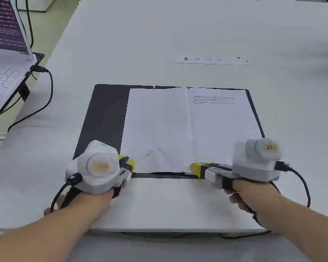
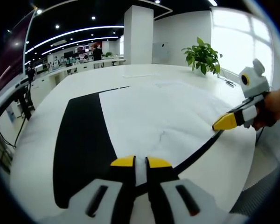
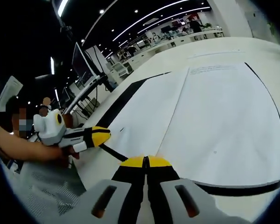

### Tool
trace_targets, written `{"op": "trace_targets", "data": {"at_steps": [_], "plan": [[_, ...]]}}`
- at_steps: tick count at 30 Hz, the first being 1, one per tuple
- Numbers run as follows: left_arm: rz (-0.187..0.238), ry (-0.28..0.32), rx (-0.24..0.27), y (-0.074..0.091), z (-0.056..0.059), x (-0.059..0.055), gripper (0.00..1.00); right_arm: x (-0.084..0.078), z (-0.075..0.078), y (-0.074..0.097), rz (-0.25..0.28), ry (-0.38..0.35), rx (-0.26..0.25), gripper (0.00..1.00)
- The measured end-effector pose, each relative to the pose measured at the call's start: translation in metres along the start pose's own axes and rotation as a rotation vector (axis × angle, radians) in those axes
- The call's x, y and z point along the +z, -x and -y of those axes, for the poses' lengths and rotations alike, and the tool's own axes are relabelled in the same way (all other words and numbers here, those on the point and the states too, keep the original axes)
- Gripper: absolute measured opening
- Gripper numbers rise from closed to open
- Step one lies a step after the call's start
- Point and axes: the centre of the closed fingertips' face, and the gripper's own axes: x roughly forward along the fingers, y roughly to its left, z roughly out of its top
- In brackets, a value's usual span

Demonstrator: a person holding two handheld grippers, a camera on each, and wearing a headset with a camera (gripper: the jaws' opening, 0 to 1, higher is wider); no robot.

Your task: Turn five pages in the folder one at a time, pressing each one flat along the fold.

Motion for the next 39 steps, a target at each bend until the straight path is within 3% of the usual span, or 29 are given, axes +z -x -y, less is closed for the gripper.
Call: {"op": "trace_targets", "data": {"at_steps": [2, 6, 10, 12, 13, 15, 16, 18, 21, 25, 28, 30, 34, 39], "plan": [[-0.004, 0.014, 0.003, 0.0, 0.0, 0.0, 0.07, -0.006, -0.008, 0.007, -0.03, -0.011, 0.034, 0.0], [-0.018, 0.029, 0.0, 0.0, -0.002, 0.0, 0.07, 0.001, -0.028, 0.029, -0.01, -0.058, 0.097, 0.0], [-0.062, 0.057, 0.022, -0.001, -0.005, 0.001, 0.02, 0.021, -0.047, 0.059, 0.074, -0.083, 0.126, 0.0], [-0.103, 0.176, 0.024, -0.001, -0.006, 0.001, 0.01, 0.041, -0.05, 0.078, 0.187, -0.104, 0.098, 0.0], [-0.113, 0.305, 0.006, -0.001, -0.003, 0.003, 0.04, 0.052, -0.054, 0.09, 0.252, -0.113, 0.102, 0.0], [-0.136, 0.45, -0.02, 0.003, 0.005, 0.007, 0.04, 0.061, -0.058, 0.106, 0.297, -0.128, 0.094, 0.0], [-0.065, 0.465, -0.046, 0.008, 0.01, 0.024, 0.04, 0.069, -0.057, 0.118, 0.345, -0.121, 0.067, 0.0], [0.015, 0.438, -0.074, 0.021, 0.02, 0.048, 0.07, 0.076, -0.06, 0.135, 0.38, -0.111, 0.053, 0.0], [0.046, 0.415, -0.101, 0.042, 0.035, 0.07, 0.12, 0.085, -0.055, 0.156, 0.426, -0.076, -0.021, 0.0], [0.1, 0.372, -0.121, 0.07, 0.05, 0.096, 0.19, 0.092, -0.043, 0.179, 0.45, -0.057, -0.107, 0.0], [0.109, 0.355, -0.121, 0.085, 0.056, 0.106, 0.28, 0.094, -0.034, 0.19, 0.446, -0.02, -0.16, 0.09], [0.121, 0.31, -0.112, 0.094, 0.058, 0.112, 0.3, 0.093, -0.029, 0.195, 0.428, 0.0, -0.186, 0.14], [0.125, 0.24, -0.074, 0.11, 0.058, 0.117, 0.35, 0.092, -0.017, 0.204, 0.405, 0.059, -0.238, 0.23], [0.122, 0.179, -0.042, 0.122, 0.058, 0.119, 0.48, 0.092, -0.001, 0.211, 0.395, 0.088, -0.285, 0.37]]}}
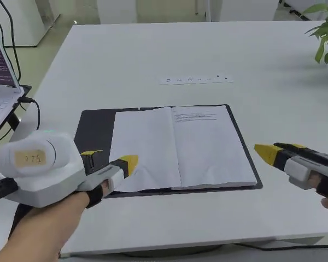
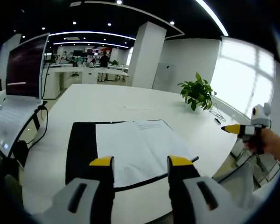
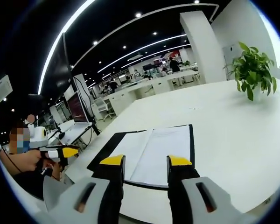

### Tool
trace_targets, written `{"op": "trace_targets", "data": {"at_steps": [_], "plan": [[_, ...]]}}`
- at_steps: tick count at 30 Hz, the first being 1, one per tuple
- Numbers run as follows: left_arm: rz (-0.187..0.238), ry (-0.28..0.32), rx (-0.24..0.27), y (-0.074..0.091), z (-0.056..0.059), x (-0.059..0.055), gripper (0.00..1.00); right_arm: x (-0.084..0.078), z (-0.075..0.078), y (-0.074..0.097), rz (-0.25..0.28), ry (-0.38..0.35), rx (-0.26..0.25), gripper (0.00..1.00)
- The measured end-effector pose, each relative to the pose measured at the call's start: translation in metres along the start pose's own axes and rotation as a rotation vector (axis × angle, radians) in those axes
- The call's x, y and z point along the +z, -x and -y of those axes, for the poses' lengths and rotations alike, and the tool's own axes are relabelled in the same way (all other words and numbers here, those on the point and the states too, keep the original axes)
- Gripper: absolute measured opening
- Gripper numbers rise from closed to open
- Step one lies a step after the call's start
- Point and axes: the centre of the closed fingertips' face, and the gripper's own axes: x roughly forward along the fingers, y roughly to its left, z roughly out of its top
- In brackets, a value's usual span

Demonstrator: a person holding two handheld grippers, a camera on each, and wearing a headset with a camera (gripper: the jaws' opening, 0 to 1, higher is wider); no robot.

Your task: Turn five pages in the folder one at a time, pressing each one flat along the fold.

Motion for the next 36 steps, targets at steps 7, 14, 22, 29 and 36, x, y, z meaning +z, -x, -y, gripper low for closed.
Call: {"op": "trace_targets", "data": {"at_steps": [7, 14, 22, 29, 36], "plan": [[-0.009, -0.007, 0.05, 0.011, -0.003, -0.003, 0.77, -0.01, 0.024, 0.002, -0.046, 0.022, -0.028, 0.64], [-0.03, -0.067, 0.104, 0.021, -0.016, -0.01, 0.99, -0.02, 0.04, 0.006, -0.049, 0.036, -0.06, 1.0], [-0.057, -0.086, 0.157, 0.022, -0.035, -0.008, 0.99, -0.025, 0.048, 0.007, -0.052, 0.022, -0.031, 1.0], [-0.055, -0.101, 0.163, 0.009, -0.033, 0.002, 0.99, -0.024, 0.05, 0.008, -0.048, 0.013, -0.016, 1.0], [-0.061, -0.114, 0.121, -0.02, -0.012, 0.006, 0.99, -0.03, 0.053, 0.01, -0.052, -0.011, -0.007, 1.0]]}}
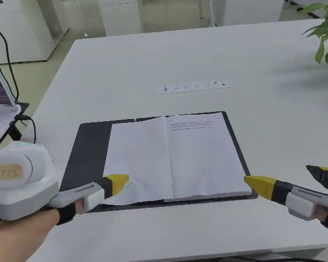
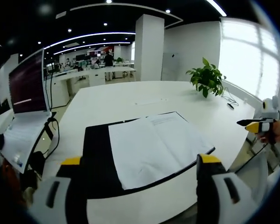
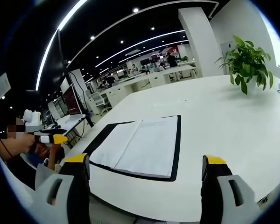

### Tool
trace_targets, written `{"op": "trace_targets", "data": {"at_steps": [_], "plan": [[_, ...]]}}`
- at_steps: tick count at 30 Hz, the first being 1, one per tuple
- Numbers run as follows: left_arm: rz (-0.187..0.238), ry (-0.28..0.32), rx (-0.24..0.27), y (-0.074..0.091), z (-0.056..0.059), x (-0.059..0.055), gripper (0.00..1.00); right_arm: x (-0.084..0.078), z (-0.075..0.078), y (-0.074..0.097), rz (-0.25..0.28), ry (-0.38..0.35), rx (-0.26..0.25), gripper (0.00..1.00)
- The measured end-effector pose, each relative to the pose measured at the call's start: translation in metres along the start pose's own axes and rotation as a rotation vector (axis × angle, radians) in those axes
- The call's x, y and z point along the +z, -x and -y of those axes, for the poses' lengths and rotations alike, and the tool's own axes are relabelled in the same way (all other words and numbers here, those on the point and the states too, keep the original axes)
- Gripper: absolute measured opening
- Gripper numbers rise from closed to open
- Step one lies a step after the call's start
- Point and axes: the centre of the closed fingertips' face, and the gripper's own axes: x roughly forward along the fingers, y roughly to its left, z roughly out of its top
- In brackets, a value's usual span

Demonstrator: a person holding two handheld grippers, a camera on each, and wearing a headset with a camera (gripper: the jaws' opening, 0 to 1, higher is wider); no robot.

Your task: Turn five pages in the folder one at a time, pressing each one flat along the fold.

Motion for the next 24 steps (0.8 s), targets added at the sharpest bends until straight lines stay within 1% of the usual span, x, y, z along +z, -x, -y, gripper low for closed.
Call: {"op": "trace_targets", "data": {"at_steps": [1, 3, 4, 5, 6, 8, 9, 10, 11, 12, 13, 15, 19, 22, 24], "plan": [[-0.001, 0.014, -0.028, -0.006, 0.011, 0.001, 0.99, -0.001, -0.001, 0.0, 0.0, -0.004, 0.003, 1.0], [0.002, 0.008, -0.05, -0.014, 0.023, 0.001, 0.99, -0.003, -0.002, 0.0, -0.003, -0.008, 0.008, 0.99], [-0.012, -0.018, -0.071, -0.021, 0.033, -0.001, 0.99, -0.004, -0.003, 0.0, -0.003, -0.009, 0.01, 1.0], [-0.017, -0.023, -0.08, -0.025, 0.039, -0.002, 0.99, -0.005, -0.003, 0.0, -0.003, -0.009, 0.013, 0.99], [-0.015, -0.028, -0.1, -0.032, 0.049, -0.002, 0.98, -0.007, -0.003, -0.001, -0.007, -0.013, 0.016, 0.99], [-0.026, -0.04, -0.138, -0.041, 0.067, -0.005, 0.95, -0.009, -0.004, 0.0, -0.008, -0.015, 0.021, 0.99], [-0.028, -0.049, -0.146, -0.046, 0.073, -0.006, 0.94, -0.011, -0.003, 0.0, -0.008, -0.016, 0.023, 0.99], [-0.024, -0.064, -0.168, -0.055, 0.08, -0.007, 0.94, -0.012, -0.002, 0.0, -0.01, -0.019, 0.026, 0.99], [-0.022, -0.069, -0.182, -0.06, 0.086, -0.008, 0.94, -0.013, -0.001, 0.0, -0.01, -0.022, 0.028, 0.99], [-0.027, -0.069, -0.189, -0.063, 0.092, -0.01, 0.92, -0.013, 0.0, 0.001, -0.01, -0.024, 0.029, 0.99], [-0.032, -0.075, -0.202, -0.069, 0.1, -0.013, 0.9, -0.014, 0.0, 0.002, -0.009, -0.027, 0.031, 0.99], [-0.038, -0.087, -0.224, -0.078, 0.114, -0.018, 0.88, -0.015, 0.001, 0.003, -0.01, -0.032, 0.033, 0.99], [-0.057, -0.106, -0.249, -0.096, 0.135, -0.029, 0.83, -0.014, 0.002, 0.004, -0.002, -0.036, 0.039, 0.98], [-0.067, -0.123, -0.262, -0.107, 0.146, -0.034, 0.8, -0.015, 0.005, 0.004, -0.001, -0.041, 0.04, 0.98], [-0.081, -0.128, -0.273, -0.115, 0.154, -0.039, 0.79, -0.014, 0.006, 0.004, 0.002, -0.048, 0.042, 0.97]]}}
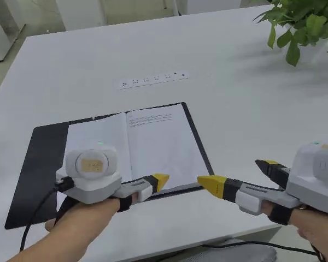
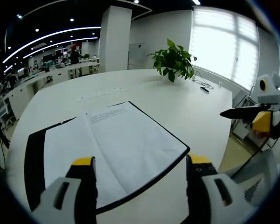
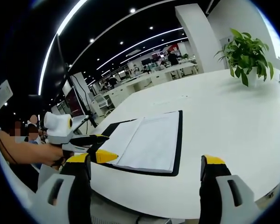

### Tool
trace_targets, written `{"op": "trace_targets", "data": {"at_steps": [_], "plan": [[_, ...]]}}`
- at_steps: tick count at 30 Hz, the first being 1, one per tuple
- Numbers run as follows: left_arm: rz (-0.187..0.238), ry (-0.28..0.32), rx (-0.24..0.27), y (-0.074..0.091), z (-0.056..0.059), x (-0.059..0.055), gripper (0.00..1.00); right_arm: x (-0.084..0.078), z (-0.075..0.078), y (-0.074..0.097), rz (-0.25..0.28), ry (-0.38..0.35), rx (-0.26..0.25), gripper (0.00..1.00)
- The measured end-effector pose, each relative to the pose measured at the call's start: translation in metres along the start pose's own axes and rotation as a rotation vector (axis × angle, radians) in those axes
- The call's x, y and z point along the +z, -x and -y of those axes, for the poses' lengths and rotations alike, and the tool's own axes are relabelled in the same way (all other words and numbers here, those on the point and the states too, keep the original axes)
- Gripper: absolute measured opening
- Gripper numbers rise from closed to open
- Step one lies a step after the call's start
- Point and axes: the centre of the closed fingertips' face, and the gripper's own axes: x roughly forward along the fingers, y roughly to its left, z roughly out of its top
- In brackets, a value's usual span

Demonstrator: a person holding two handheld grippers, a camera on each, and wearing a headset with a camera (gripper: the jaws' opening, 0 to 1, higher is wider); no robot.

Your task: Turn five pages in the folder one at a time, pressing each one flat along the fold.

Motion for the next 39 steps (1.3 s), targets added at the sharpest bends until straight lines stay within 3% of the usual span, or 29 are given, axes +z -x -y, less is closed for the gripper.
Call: {"op": "trace_targets", "data": {"at_steps": [9, 16, 25, 33, 34, 39], "plan": [[-0.009, -0.014, -0.02, -0.034, 0.02, -0.006, 0.74, -0.004, 0.008, -0.001, -0.003, -0.016, -0.005, 0.96], [-0.009, -0.022, -0.021, -0.059, 0.027, -0.014, 0.69, -0.006, 0.009, -0.003, 0.003, -0.023, 0.0, 0.94], [0.053, -0.007, 0.004, -0.088, 0.038, -0.015, 0.65, -0.019, 0.009, -0.009, -0.02, -0.044, 0.011, 0.93], [0.034, -0.044, 0.041, -0.1, 0.037, -0.033, 0.63, -0.023, 0.014, -0.009, -0.023, -0.065, 0.007, 0.91], [0.041, -0.08, 0.057, -0.101, 0.035, -0.034, 0.62, -0.025, 0.015, -0.009, -0.027, -0.068, 0.006, 0.91], [0.111, -0.076, 0.063, -0.099, 0.035, -0.035, 0.61, -0.027, 0.016, -0.01, -0.031, -0.075, 0.006, 0.9]]}}
